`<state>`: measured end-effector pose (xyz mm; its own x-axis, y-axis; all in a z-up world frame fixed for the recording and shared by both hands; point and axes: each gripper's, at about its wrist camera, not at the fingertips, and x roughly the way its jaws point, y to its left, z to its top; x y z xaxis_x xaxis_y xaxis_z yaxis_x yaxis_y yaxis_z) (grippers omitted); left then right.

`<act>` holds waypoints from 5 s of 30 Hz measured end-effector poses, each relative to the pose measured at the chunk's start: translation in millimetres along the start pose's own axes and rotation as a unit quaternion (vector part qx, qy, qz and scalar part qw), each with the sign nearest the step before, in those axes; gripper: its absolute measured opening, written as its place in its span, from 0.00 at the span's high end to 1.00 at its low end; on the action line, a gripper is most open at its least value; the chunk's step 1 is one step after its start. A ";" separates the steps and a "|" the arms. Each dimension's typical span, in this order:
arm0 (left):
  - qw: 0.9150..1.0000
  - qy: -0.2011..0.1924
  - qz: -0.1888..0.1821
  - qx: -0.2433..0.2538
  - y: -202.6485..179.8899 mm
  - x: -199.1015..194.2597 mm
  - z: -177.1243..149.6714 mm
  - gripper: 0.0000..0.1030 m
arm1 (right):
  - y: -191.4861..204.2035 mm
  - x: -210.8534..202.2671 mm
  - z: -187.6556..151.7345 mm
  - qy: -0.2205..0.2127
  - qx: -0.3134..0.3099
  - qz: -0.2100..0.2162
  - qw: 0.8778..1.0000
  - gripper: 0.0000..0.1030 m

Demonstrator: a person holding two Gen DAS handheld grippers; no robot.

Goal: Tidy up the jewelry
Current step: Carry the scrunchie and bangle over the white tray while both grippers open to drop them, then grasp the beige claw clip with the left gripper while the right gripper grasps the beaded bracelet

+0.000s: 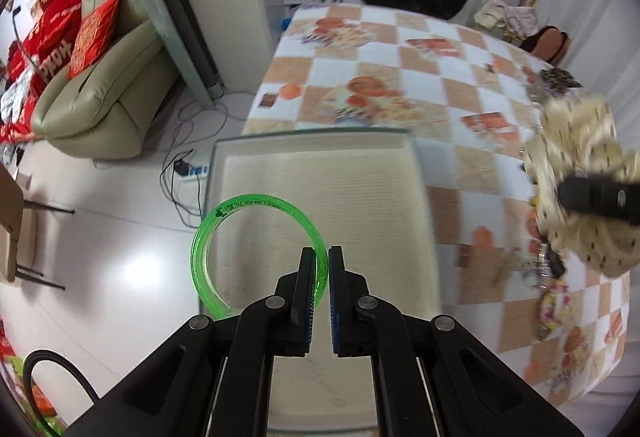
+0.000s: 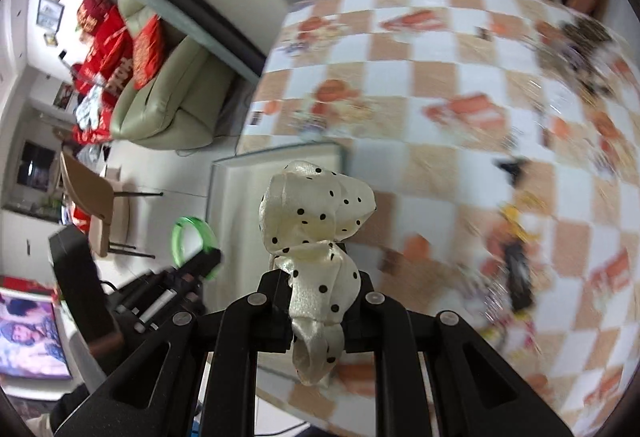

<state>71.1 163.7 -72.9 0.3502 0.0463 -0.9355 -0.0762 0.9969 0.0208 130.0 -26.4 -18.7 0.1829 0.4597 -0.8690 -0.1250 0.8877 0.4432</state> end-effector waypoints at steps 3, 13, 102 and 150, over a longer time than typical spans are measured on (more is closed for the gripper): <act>1.000 0.004 0.003 -0.006 12.4 18.3 3.4 0.89 | 22.0 29.9 16.8 0.011 -0.022 -0.007 1.000 0.83; 1.000 0.013 0.021 0.012 20.6 76.7 21.5 0.89 | 25.7 127.2 49.6 0.068 -0.022 -0.015 0.997 0.83; 0.981 0.047 -0.018 0.186 -198.9 44.9 4.6 0.00 | -234.5 -43.4 -111.5 0.026 0.197 -0.118 0.973 0.14; 0.971 0.073 -0.125 0.191 -200.6 43.1 -25.6 0.77 | -215.4 -20.8 -129.5 0.028 0.210 -0.122 0.970 0.91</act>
<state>77.6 -35.9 -126.5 0.1757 -0.1827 -0.9673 0.3553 0.9282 -0.1108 26.9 -230.7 -124.6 0.1022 0.2421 -0.9648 0.3263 0.9081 0.2625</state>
